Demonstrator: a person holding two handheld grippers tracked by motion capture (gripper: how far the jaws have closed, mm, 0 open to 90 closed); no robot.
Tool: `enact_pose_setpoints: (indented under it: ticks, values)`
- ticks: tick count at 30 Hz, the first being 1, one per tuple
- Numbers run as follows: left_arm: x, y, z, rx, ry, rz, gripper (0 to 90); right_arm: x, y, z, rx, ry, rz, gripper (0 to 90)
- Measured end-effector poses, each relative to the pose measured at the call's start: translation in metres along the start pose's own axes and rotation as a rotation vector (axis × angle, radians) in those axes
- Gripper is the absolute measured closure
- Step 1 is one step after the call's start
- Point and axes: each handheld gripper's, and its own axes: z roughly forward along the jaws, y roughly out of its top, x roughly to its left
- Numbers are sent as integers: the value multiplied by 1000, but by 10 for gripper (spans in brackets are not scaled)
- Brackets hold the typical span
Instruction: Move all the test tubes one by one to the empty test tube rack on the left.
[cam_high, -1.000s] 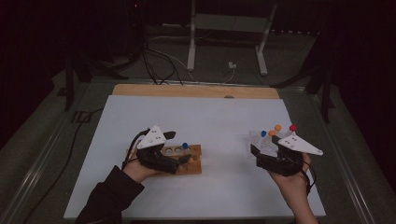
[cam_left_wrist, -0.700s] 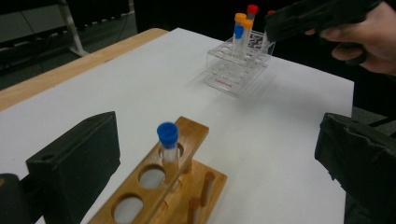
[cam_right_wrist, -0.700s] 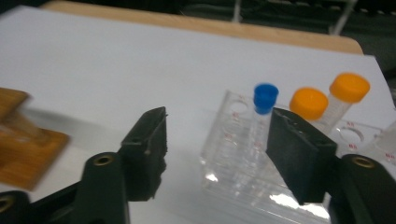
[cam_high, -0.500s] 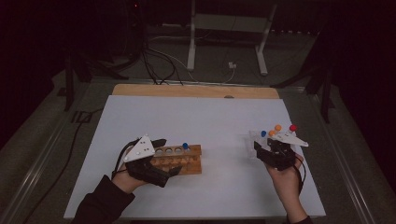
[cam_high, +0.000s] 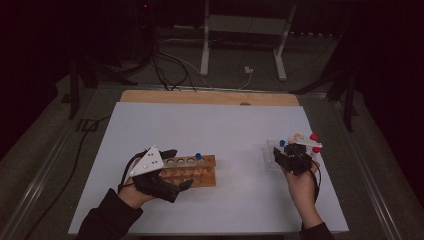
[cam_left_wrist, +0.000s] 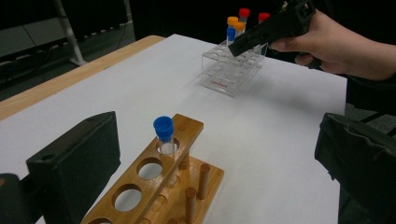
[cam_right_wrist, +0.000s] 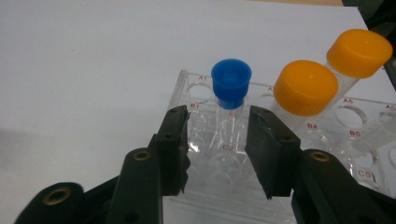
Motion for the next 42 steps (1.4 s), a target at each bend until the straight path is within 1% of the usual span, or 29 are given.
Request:
enact_pose_setpoints:
  ticks: [3, 6, 8, 10, 13, 16, 22, 26, 31, 33, 36, 42]
  values:
    - [0, 0, 0, 1, -2, -1, 11, 0, 1, 2, -7, -7, 5, 602]
    - [0, 0, 0, 5, -4, 3, 11, -1, 1, 6, -3, -15, 4, 637]
    - [0, 0, 0, 4, -7, 2, 11, 0, 1, 8, 0, -17, 1, 666]
    - [0, 0, 1, 4, -8, 1, 11, 1, 1, 8, -1, -33, -11, 689]
    - [0, 0, 1, 4, -7, 2, 11, 0, 1, 9, -4, -46, -8, 756]
    - [0, 0, 1, 4, -6, 1, 11, -1, 1, 9, -7, -46, -12, 765]
    - [1, -1, 1, 9, -11, -1, 11, 4, 3, 5, -21, -71, -51, 768]
    - [1, 0, 2, 12, -14, -4, 11, 5, 5, 0, -41, -75, -65, 769]
    - [0, 0, 1, 14, -19, -3, 11, 9, 8, -9, -83, -91, -95, 768]
    - [0, 1, 1, 12, -25, -10, 11, 10, 8, -12, -98, -95, -105, 768]
    - [-1, 2, 1, 15, -28, -5, 11, 12, 10, -18, -122, -103, -116, 768]
    - [-3, 5, 3, 25, -39, 2, 11, 20, 12, -31, -175, -120, -159, 768]
